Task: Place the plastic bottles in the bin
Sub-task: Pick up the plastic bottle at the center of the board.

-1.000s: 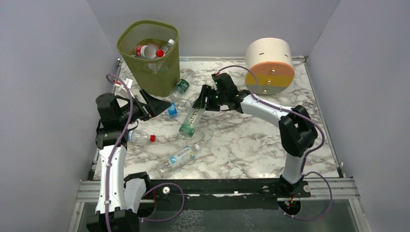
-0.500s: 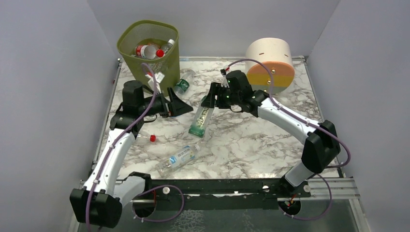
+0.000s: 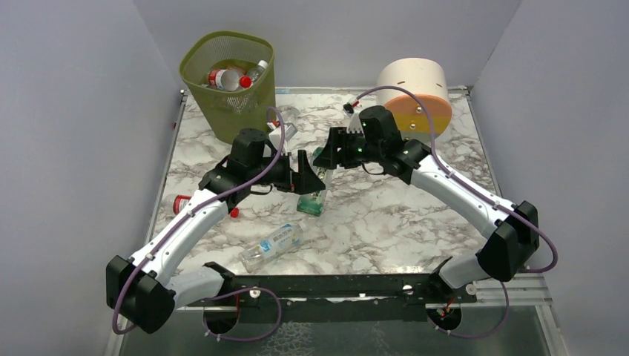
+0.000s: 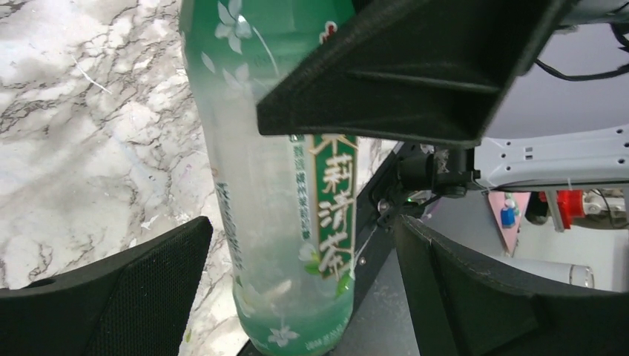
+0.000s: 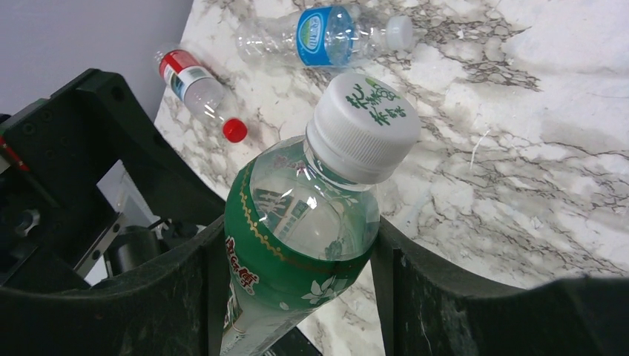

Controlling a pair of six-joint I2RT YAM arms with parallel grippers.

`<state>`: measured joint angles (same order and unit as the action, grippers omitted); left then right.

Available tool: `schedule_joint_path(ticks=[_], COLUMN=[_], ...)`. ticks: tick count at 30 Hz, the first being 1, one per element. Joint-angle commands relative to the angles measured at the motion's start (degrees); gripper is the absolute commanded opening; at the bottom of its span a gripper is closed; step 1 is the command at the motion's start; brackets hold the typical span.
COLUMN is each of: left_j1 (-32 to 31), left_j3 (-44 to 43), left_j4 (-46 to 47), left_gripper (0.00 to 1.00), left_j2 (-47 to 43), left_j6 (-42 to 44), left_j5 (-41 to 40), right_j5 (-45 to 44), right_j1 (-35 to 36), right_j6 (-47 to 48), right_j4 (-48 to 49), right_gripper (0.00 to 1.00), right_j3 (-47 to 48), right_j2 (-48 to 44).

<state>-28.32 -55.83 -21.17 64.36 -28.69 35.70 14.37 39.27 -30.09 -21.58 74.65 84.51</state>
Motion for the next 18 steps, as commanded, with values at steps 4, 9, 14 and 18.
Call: schedule_joint_path(ticks=[4, 9, 14, 18], left_j1=[-3.5, -5.3, -7.2, -8.2], left_j3=[-1.9, -1.7, -1.4, -1.0], left_j4=[1.0, 1.1, 1.1, 1.1], left_gripper=[0.99, 0.97, 0.90, 0.83], left_j2=[0.3, 0.2, 0.2, 0.4], left_j6=[0.5, 0.1, -0.3, -0.4], left_j5=[-8.4, -10.8, -12.9, -14.1], right_j5=[5.5, 7.1, 7.3, 8.4], right_j1=[0.0, 0.0, 0.0, 0.0], right_j6=[-0.7, -1.6, -2.3, -3.0], right_j4=[-0.2, 0.3, 0.8, 1.5], right_gripper=[0.52, 0.52, 0.52, 0.52], right_j3=[-1.2, -1.2, -1.1, -1.0], right_j2=[-2.5, -2.7, -2.9, -2.4])
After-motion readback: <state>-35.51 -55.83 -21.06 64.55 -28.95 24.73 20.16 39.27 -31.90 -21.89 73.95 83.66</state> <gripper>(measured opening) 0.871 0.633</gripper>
